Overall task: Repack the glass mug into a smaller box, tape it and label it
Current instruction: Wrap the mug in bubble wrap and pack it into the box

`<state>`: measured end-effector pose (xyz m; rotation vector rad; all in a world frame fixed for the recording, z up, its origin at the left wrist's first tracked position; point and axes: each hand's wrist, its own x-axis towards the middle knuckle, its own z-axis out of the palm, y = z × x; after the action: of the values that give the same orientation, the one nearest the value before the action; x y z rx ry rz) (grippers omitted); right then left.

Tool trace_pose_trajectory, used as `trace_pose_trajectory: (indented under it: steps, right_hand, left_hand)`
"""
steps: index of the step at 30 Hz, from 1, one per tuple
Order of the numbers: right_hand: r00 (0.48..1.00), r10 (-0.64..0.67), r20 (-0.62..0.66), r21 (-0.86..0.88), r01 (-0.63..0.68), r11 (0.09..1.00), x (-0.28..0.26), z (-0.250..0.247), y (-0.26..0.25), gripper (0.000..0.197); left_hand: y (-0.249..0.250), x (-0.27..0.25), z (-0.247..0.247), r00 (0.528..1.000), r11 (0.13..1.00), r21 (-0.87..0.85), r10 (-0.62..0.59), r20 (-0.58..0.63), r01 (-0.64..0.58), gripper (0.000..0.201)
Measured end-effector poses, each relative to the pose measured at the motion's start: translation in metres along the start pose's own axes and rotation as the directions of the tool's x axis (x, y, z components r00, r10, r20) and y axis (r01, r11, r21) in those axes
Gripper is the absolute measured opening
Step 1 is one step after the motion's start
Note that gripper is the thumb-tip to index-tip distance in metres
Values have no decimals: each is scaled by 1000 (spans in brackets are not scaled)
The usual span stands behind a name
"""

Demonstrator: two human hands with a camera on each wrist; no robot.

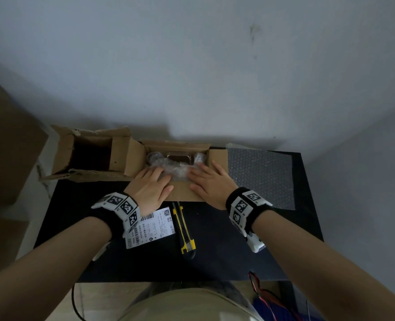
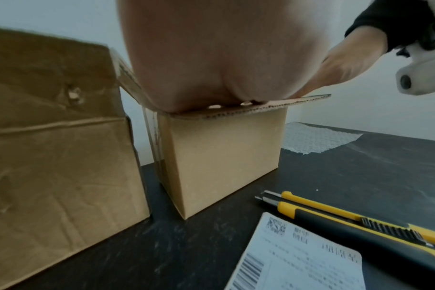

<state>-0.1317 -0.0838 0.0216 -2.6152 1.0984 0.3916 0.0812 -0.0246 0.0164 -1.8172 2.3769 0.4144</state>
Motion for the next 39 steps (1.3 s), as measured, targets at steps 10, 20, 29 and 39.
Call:
trace_pose_trajectory:
  steps: [10,20,29,39]
  right_hand:
    - [946,88,-312,62,-73,995,-7,-24,-10,55]
    - [805,342,-485,228,-262,938,-51,-46,23,46]
    - [817,442,-370,241,-375,895,-105,-32,104,47]
    - [904,411,-117,296,-363,883,-132,41,188,46]
  left_hand:
    - [15,11,-34,993,996,-19,-91,-71,90,47]
    - [88,45,-88,914,987,1,148,-379,-159,34]
    - [175,91,-77,913,973,48,230,-336,-227,31]
    - [233,127,-3,999,999,54,-2,33,1,39]
